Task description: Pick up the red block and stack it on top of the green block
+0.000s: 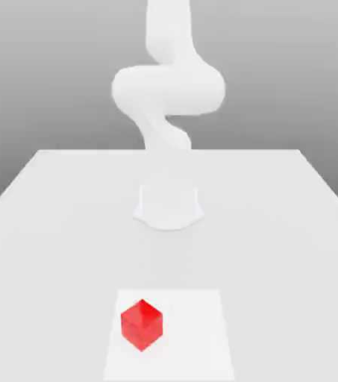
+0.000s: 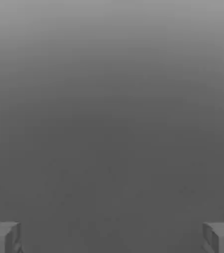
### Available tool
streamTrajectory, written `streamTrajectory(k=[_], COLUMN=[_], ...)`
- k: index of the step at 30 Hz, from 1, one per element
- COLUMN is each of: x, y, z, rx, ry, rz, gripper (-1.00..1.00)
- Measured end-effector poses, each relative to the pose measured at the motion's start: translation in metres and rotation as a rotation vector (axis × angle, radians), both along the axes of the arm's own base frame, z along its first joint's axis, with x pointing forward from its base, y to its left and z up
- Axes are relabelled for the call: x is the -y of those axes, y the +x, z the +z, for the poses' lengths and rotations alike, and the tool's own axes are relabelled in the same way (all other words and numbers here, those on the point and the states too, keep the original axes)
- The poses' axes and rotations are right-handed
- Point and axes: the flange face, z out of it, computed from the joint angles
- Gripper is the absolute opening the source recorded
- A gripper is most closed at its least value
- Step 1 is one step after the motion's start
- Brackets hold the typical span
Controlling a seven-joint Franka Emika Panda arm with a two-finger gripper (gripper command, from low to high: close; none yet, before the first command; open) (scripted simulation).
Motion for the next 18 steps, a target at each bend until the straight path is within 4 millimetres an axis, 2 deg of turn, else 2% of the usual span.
streamTrajectory(k=[4,9,13,18], x=[0.009,0.018,0.025,0.034], y=[0.045,0.075,0.079,0.06], z=[-0.085,-0.193,-0.281,-0.385], rx=[-0.137,-0.299,-0.425,-0.579], ry=[-0.084,-0.165,-0.213,-0.252], rz=[0.114,0.265,0.396,0.569], gripper=[0.0,0.0,0.0,0.0])
